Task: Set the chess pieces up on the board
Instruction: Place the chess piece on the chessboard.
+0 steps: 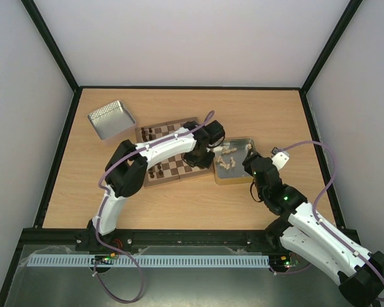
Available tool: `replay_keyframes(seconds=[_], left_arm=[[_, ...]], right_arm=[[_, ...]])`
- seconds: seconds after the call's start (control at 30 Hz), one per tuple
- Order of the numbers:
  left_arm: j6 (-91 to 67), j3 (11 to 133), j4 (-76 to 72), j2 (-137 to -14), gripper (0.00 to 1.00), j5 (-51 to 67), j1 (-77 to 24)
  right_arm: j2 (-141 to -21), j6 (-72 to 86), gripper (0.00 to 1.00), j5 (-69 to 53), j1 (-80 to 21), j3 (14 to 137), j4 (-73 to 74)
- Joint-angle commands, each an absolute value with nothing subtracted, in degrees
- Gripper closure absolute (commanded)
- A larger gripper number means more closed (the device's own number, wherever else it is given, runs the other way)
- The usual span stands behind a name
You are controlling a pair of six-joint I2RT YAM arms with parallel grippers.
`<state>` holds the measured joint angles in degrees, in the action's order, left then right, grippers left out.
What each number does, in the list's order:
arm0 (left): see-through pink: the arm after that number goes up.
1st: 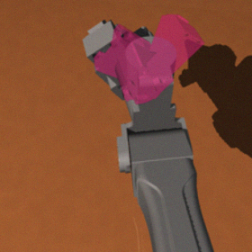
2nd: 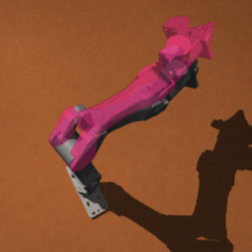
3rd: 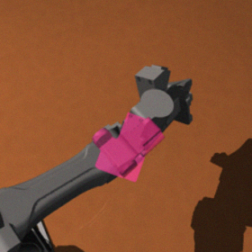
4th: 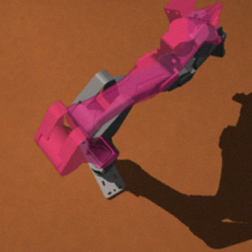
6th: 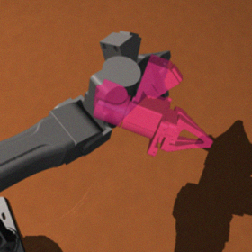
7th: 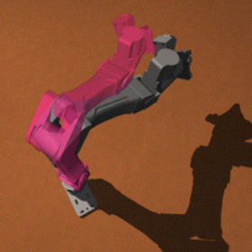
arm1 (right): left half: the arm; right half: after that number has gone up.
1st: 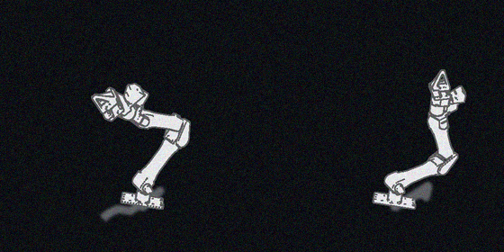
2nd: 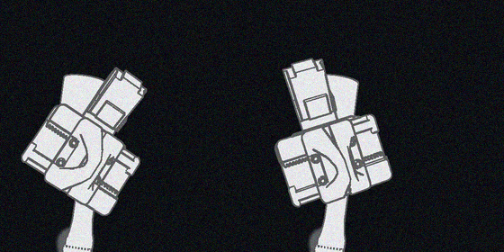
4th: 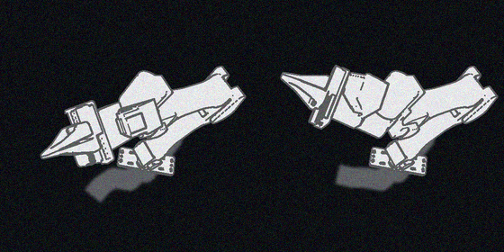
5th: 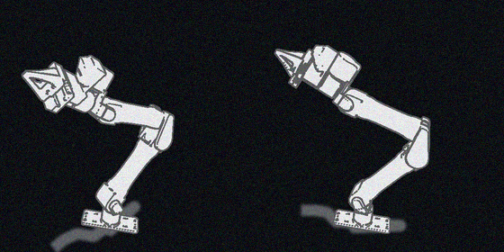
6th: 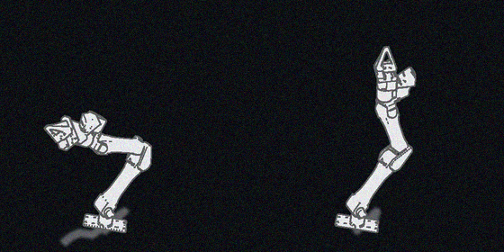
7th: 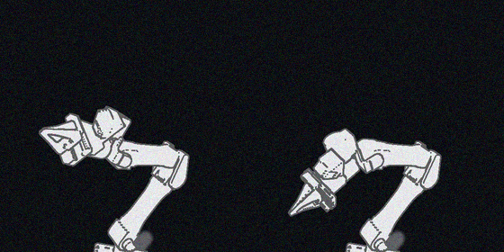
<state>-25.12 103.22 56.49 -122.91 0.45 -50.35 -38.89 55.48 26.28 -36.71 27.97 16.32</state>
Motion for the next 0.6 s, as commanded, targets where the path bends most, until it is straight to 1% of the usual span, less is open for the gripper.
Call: replay_keyframes(seconds=[0.0,0.1,0.27,0.37,0.57], left_arm=[[-24.92,105.82,58.42,-124.9,0.86,0.31,-50.49],[-24.7,106.66,58.49,-125.5,0.87,0.79,-50.45],[-24.52,106.91,58.83,-126.03,0.85,0.83,-50.44],[-24.43,107.15,59.04,-126.08,0.81,0.36,-50.43],[-24.47,108.1,59.12,-125.25,0.69,0.69,-50.45]], right_arm=[[-38.58,56.26,0.34,26.73,-36.45,27.32,15.38],[-38.49,56.25,0.34,26.7,-36.47,27.35,15.27],[-38.41,56.25,0.34,26.8,-36.47,27.41,15.56],[-38.36,56.33,0.34,26.68,-36.47,27.33,15.51],[-38.1,56.43,0.34,25.87,-36.41,27.76,15.7]])
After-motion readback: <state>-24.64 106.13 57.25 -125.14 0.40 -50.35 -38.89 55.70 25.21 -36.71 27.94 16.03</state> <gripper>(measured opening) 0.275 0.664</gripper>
